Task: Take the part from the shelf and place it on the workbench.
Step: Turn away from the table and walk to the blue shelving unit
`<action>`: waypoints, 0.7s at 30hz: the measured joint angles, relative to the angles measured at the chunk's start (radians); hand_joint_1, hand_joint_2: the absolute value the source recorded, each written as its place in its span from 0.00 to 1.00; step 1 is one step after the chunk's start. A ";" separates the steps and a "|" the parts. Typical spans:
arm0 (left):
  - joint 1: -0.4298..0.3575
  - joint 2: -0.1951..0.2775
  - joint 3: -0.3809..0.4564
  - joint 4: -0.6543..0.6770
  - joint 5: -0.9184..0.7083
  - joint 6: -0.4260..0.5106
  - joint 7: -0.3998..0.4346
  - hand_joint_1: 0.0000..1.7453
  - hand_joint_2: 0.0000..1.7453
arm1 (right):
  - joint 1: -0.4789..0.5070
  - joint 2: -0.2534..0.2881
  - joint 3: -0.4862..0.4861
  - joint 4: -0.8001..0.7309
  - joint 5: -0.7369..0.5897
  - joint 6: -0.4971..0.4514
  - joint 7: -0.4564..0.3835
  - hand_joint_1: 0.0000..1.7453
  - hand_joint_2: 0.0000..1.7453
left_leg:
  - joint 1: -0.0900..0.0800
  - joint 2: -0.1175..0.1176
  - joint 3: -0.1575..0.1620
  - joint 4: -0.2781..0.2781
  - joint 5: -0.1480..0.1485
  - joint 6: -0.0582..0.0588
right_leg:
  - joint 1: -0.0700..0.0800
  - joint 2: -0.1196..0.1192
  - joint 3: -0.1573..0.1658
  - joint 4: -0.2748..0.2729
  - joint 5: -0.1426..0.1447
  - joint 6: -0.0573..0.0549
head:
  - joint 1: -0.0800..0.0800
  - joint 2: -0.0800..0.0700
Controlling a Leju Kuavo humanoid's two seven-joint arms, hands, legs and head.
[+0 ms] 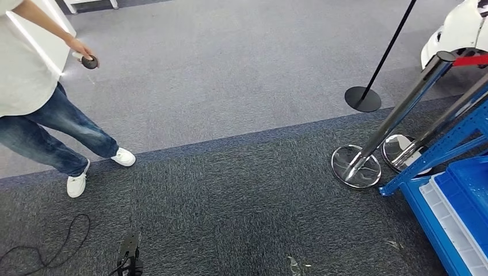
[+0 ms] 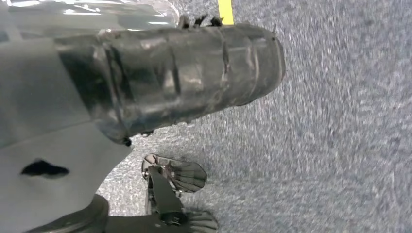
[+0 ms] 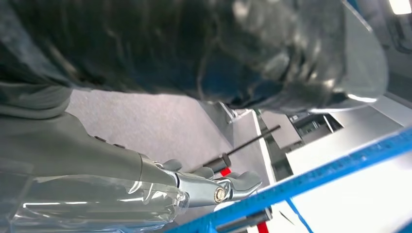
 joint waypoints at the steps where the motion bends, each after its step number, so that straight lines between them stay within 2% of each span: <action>1: 0.001 0.000 0.000 0.000 0.000 0.000 0.000 0.00 0.00 | 0.000 0.001 0.000 0.000 -0.002 0.000 0.000 0.00 0.00 | 0.000 -0.002 -0.009 0.014 0.009 0.002 | 0.002 0.012 0.000 0.000 0.000 -0.001 | 0.000 0.000; 2: 0.002 -0.001 0.000 0.000 0.000 0.000 0.000 0.00 0.00 | 0.000 0.001 0.000 0.000 -0.003 0.001 -0.001 0.00 0.00 | 0.000 -0.004 0.000 -0.012 0.037 0.007 | 0.003 0.025 0.001 0.001 0.001 -0.001 | 0.000 0.000; 3: 0.002 -0.001 -0.001 0.000 0.000 0.000 0.000 0.00 0.00 | 0.000 0.002 0.000 0.000 -0.005 0.001 -0.001 0.00 0.00 | -0.001 -0.012 0.026 -0.071 0.076 0.012 | 0.004 0.037 0.002 0.001 0.001 -0.001 | 0.000 0.000; 5: 0.001 0.000 -0.001 0.000 0.001 0.000 0.000 0.00 0.00 | 0.000 0.004 0.000 0.000 -0.009 0.002 -0.002 0.00 0.00 | -0.002 -0.053 0.082 -0.198 0.132 0.021 | 0.004 0.060 0.002 0.002 0.003 0.002 | 0.001 0.000; 7: 0.001 0.000 -0.001 0.000 0.003 0.000 -0.001 0.00 0.00 | 0.000 0.005 0.000 0.001 -0.015 0.004 -0.003 0.00 0.00 | -0.005 -0.079 0.107 -0.253 0.140 0.025 | 0.001 0.080 -0.006 0.002 0.009 0.011 | 0.000 0.000; 9: -0.001 0.000 -0.001 0.000 0.005 0.000 -0.002 0.00 0.00 | 0.002 0.006 0.000 0.001 -0.019 0.005 -0.004 0.00 0.00 | -0.005 -0.064 0.112 -0.267 0.145 0.030 | -0.003 0.098 -0.013 0.000 0.015 0.025 | 0.000 0.000; 10: -0.002 0.000 -0.001 0.000 0.006 0.000 -0.002 0.00 0.00 | 0.004 0.006 0.000 0.001 -0.020 0.006 -0.004 0.00 0.00 | -0.004 -0.052 0.115 -0.276 0.151 0.035 | -0.001 0.088 -0.019 0.004 0.011 0.029 | 0.001 0.000; 11: -0.003 0.000 -0.001 0.000 0.007 0.000 -0.002 0.00 0.00 | 0.004 0.006 0.000 0.002 -0.021 0.007 -0.004 0.00 0.00 | -0.002 -0.040 0.117 -0.285 0.158 0.042 | 0.001 0.067 -0.029 0.024 -0.005 0.033 | 0.003 0.000; 13: -0.002 0.000 -0.001 0.000 0.007 0.000 -0.003 0.00 0.00 | 0.003 0.006 0.000 0.003 -0.022 0.009 -0.004 0.00 0.00 | -0.003 -0.014 0.117 -0.293 0.164 0.052 | 0.004 0.010 -0.073 0.123 -0.065 0.037 | 0.009 0.000; 14: -0.001 0.000 -0.001 0.000 0.007 0.000 -0.003 0.00 0.00 | 0.003 0.006 0.000 0.004 -0.024 0.009 -0.004 0.00 0.00 | -0.004 -0.001 0.115 -0.292 0.164 0.054 | 0.003 -0.006 -0.101 0.187 -0.096 0.040 | 0.011 0.000; 15: 0.001 0.000 -0.001 0.000 0.008 0.000 -0.003 0.00 0.00 | 0.003 0.006 0.000 0.006 -0.024 0.010 -0.004 0.00 0.00 | -0.004 0.013 0.113 -0.290 0.163 0.054 | 0.001 -0.015 -0.122 0.237 -0.113 0.043 | 0.012 0.000; 16: 0.002 0.000 -0.001 0.000 0.008 0.000 -0.003 0.00 0.00 | 0.004 0.006 0.000 0.007 -0.025 0.010 -0.004 0.00 0.00 | -0.004 0.026 0.111 -0.287 0.161 0.053 | -0.002 -0.020 -0.128 0.257 -0.114 0.047 | 0.012 0.000; 17: 0.002 0.000 -0.001 0.000 0.008 0.000 -0.003 0.00 0.00 | 0.004 0.006 0.000 0.008 -0.025 0.010 -0.004 0.00 0.00 | -0.003 0.038 0.110 -0.283 0.158 0.051 | -0.005 -0.025 -0.115 0.237 -0.097 0.050 | 0.012 0.000; 18: 0.002 0.000 -0.001 0.000 0.008 0.000 -0.003 0.00 0.00 | 0.004 0.006 0.000 0.009 -0.026 0.010 -0.004 0.00 0.00 | -0.002 0.049 0.109 -0.279 0.155 0.048 | -0.008 -0.034 -0.083 0.183 -0.068 0.053 | 0.012 0.000; 19: 0.001 0.000 -0.001 0.000 0.008 0.000 -0.003 0.00 0.00 | 0.003 0.006 0.000 0.009 -0.026 0.010 -0.004 0.00 0.00 | -0.001 0.059 0.109 -0.273 0.150 0.043 | -0.009 -0.052 -0.046 0.116 -0.045 0.055 | 0.012 0.000; 20: 0.001 0.001 -0.001 0.000 0.008 0.000 -0.003 0.00 0.00 | 0.003 0.006 0.000 0.010 -0.026 0.010 -0.004 0.00 0.00 | -0.003 0.068 0.109 -0.266 0.144 0.036 | -0.009 -0.069 -0.016 0.058 -0.027 0.053 | 0.012 0.000; 21: 0.001 0.001 -0.001 0.000 0.008 0.000 -0.003 0.00 0.00 | 0.003 0.006 0.000 0.010 -0.027 0.010 -0.004 0.00 0.00 | -0.005 0.075 0.109 -0.260 0.139 0.029 | -0.007 -0.079 0.003 0.023 -0.020 0.049 | 0.011 0.000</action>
